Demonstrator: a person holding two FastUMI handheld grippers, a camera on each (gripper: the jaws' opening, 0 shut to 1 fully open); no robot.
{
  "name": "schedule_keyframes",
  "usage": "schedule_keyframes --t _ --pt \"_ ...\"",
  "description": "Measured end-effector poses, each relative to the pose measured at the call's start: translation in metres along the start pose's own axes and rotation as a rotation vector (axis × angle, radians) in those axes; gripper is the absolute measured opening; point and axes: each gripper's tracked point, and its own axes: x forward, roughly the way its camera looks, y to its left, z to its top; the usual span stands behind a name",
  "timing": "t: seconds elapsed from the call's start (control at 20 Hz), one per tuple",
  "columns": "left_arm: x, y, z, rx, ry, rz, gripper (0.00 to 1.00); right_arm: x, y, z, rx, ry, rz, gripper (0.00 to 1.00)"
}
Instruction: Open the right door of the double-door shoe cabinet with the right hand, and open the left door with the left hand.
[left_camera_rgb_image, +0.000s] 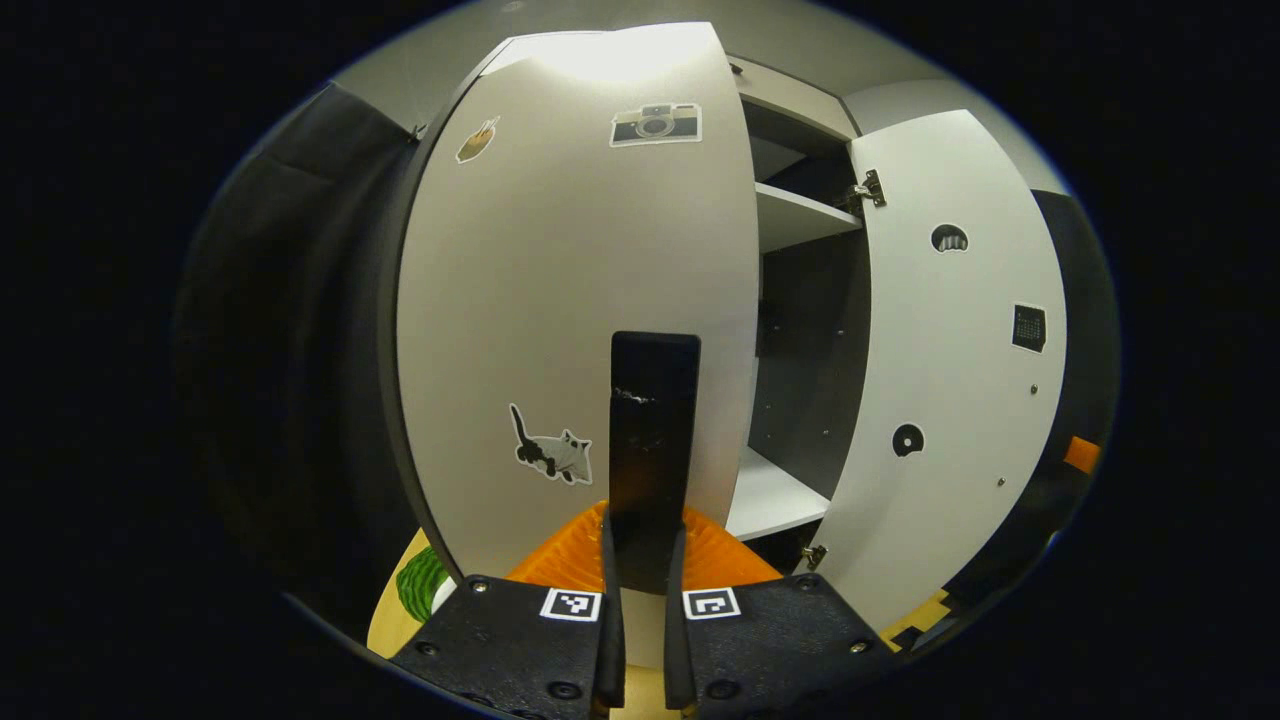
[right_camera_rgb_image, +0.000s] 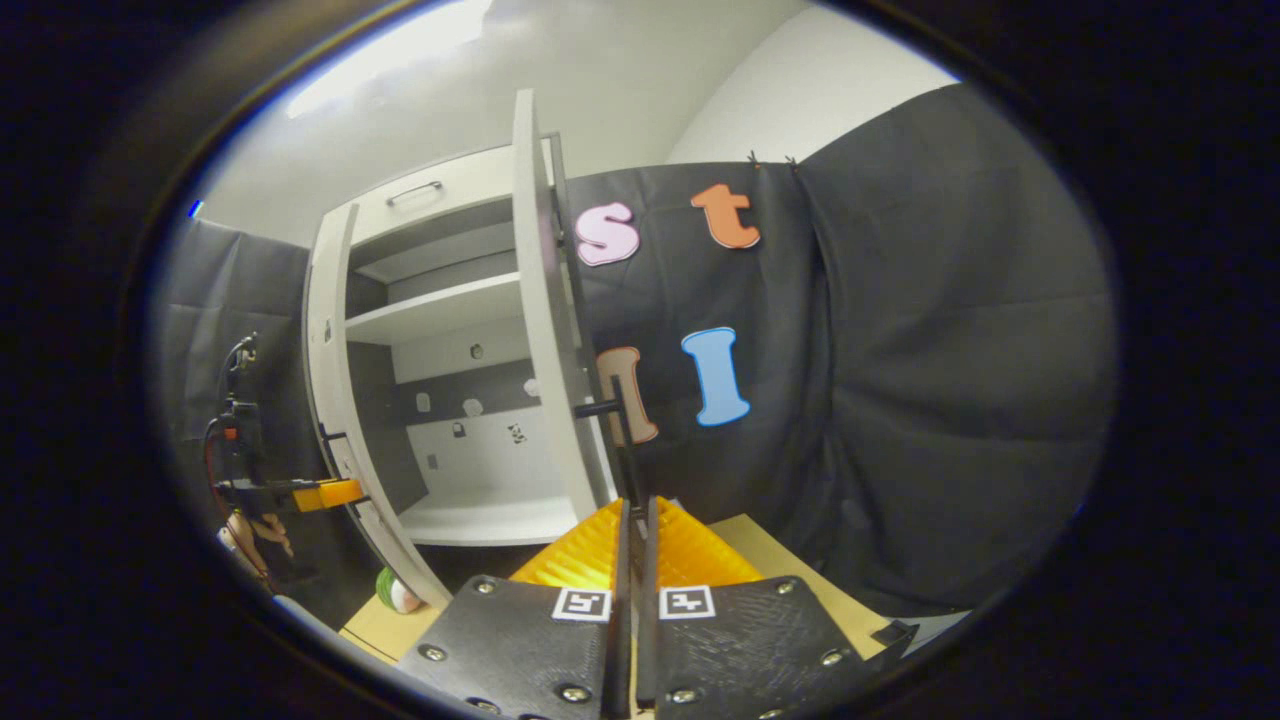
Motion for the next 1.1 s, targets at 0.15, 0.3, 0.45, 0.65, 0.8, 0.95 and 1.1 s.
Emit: schedule_keyframes --t 0.15,0.3,0.45,0.65,0.8,0.95,1.1 --pt "-0.002 0.003 -0.001 -0.012 0.01 -0.015 0.16 0.01 0.02 -0.001 -0.026 0.005 0.03 0.03" --pt "-0.008 0.007 -0.002 -0.01 0.016 -0.017 0.16 0.02 0.035 -0.011 -0.048 0.029 0.051 0.04" --pt "-0.025 0.018 -0.002 -0.013 0.018 -0.003 0.16 0.027 0.053 -0.016 -0.067 0.041 0.082 0.04" --pt "-0.04 0.033 -0.004 -0.016 0.026 0.018 0.15 0.039 0.078 -0.022 -0.064 0.047 0.132 0.07" --pt "-0.051 0.047 -0.005 -0.014 0.026 0.048 0.15 0.049 0.096 -0.03 -0.067 0.063 0.168 0.07" --pt "-0.064 0.066 -0.007 0.003 0.04 0.093 0.14 0.056 0.115 -0.036 -0.067 0.079 0.211 0.04" --pt "-0.076 0.086 -0.006 0.007 0.051 0.145 0.08 0.066 0.136 -0.044 -0.042 0.092 0.261 0.04"
